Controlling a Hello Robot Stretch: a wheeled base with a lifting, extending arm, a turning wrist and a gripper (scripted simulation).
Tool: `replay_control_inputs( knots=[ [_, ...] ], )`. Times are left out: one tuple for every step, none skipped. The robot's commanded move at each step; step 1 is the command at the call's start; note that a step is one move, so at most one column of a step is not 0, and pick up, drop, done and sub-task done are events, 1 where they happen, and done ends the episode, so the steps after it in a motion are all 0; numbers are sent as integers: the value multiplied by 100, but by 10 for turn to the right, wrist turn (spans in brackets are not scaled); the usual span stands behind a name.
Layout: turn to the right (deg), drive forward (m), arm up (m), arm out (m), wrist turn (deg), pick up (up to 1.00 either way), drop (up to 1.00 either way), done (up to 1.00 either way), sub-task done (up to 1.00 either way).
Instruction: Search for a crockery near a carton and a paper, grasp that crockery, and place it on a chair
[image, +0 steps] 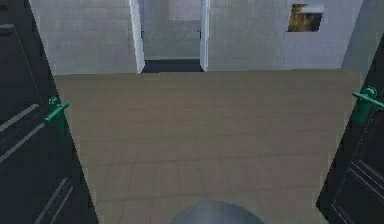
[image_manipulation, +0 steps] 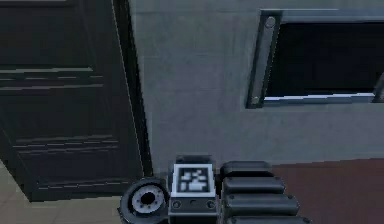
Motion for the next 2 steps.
replay_control_inputs(
  knots=[
    [-30, 0, 0, 0, 0, 0, 0, 0, 0],
    [0, 100, 0, 0, 0, 0, 0, 0, 0]
  ],
)
